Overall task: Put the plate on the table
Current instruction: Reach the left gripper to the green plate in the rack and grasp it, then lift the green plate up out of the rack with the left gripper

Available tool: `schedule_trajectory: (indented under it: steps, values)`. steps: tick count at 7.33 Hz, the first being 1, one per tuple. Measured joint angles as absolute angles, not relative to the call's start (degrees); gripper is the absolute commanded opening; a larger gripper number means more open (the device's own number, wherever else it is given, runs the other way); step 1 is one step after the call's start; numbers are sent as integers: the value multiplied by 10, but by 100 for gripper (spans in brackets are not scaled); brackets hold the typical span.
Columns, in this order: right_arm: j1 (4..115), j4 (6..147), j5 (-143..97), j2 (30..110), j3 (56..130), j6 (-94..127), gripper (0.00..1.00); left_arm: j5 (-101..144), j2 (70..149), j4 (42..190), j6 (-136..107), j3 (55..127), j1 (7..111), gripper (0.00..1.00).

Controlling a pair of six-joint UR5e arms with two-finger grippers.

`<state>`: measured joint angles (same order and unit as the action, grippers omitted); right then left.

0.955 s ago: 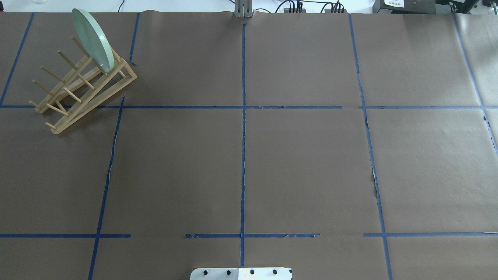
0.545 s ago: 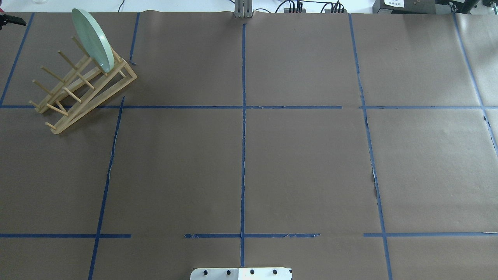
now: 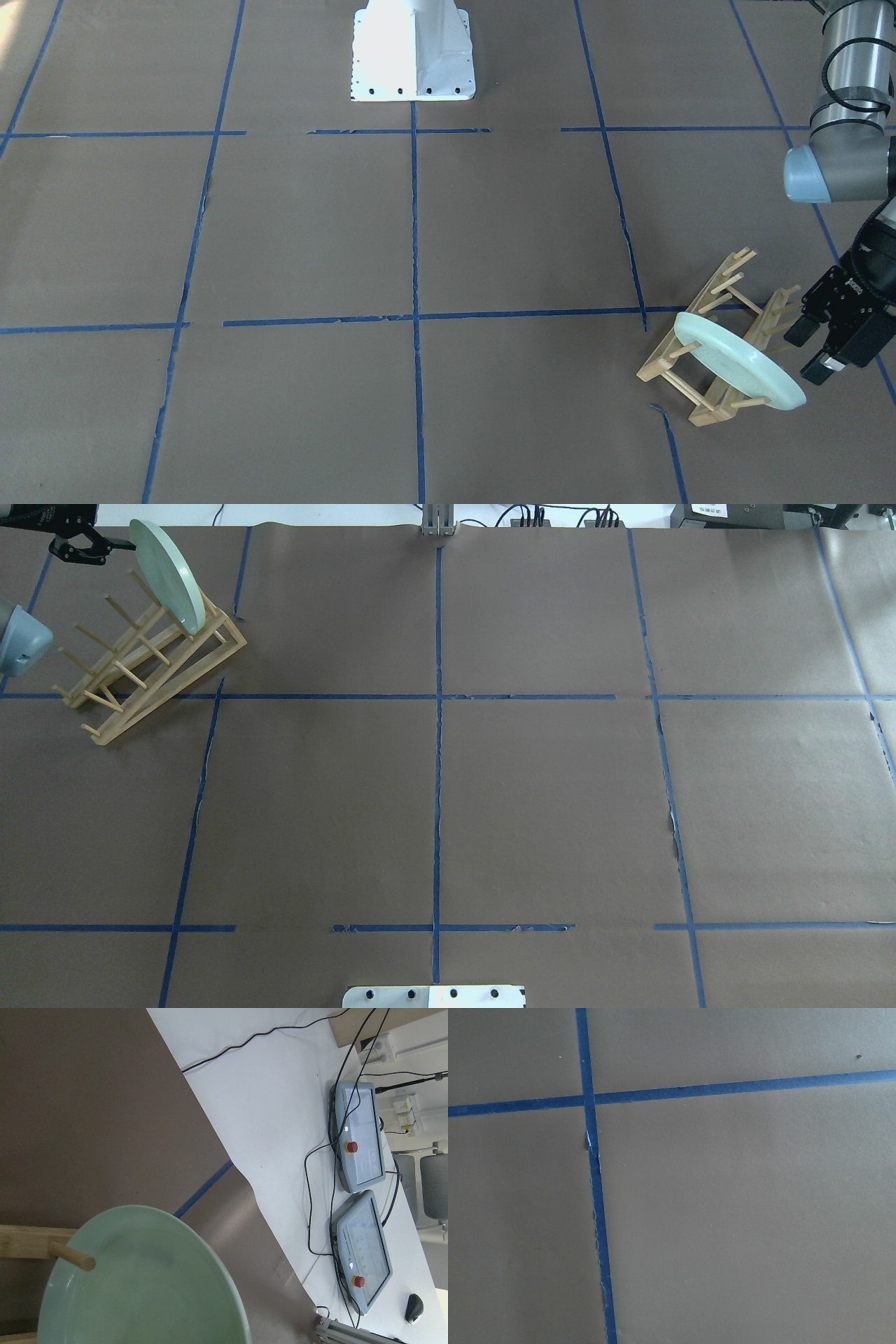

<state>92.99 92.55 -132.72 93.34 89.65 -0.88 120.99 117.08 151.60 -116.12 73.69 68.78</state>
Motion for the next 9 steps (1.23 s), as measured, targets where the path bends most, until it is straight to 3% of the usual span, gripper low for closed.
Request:
schedule_trajectory:
  steps: [3, 4, 5, 9]
  values:
    - [930, 925, -1327, 933, 896, -9, 100, 1205, 1175, 1517, -1164, 734, 683, 49]
    - [930, 925, -1327, 933, 896, -9, 100, 1205, 1175, 1517, -1165, 734, 683, 19]
    - [930, 925, -1327, 933, 896, -9, 100, 1205, 1175, 1517, -1164, 734, 683, 0]
    - [930, 925, -1327, 933, 896, -9, 100, 1216, 1176, 1516, -1171, 772, 696, 0]
